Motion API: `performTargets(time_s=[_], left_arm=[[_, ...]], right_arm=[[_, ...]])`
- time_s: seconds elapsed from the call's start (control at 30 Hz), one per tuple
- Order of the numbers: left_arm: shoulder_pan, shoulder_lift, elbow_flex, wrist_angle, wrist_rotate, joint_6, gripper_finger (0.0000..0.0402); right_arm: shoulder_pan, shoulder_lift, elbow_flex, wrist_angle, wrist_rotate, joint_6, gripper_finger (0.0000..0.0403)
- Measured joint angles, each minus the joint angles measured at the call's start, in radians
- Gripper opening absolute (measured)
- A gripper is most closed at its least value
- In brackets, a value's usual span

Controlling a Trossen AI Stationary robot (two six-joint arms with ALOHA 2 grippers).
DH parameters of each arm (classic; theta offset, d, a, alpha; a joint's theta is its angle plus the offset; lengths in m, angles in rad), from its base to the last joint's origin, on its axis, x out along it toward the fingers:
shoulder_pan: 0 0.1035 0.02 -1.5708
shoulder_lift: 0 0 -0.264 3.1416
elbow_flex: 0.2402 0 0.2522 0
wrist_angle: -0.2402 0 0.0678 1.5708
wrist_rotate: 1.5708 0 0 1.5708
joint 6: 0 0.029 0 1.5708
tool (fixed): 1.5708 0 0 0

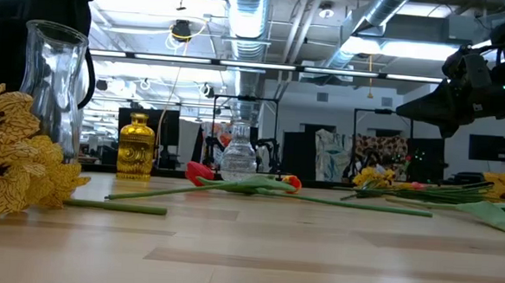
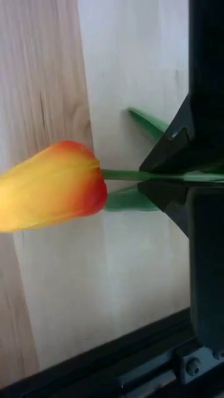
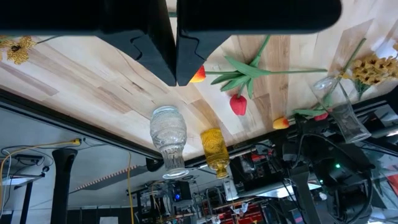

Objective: Sort flowers into vase by color
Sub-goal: Put the left yellow flower into the bottom transparent vase

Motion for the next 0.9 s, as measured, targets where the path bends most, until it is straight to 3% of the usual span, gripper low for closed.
performTargets(time_s=[0.53, 0.9], left_arm=[[0.0, 0.0, 0.29, -0.421, -0.189, 0.069, 0.0001], [0.0, -0.002, 0.587, -0.605, -0.458, 0.157, 0.0]], right_arm=[[0.0, 0.0, 0.0, 0.0, 0.0, 0.0, 0.0036], [0.0, 0.0, 0.0, 0.0, 0.0, 0.0, 0.0036]])
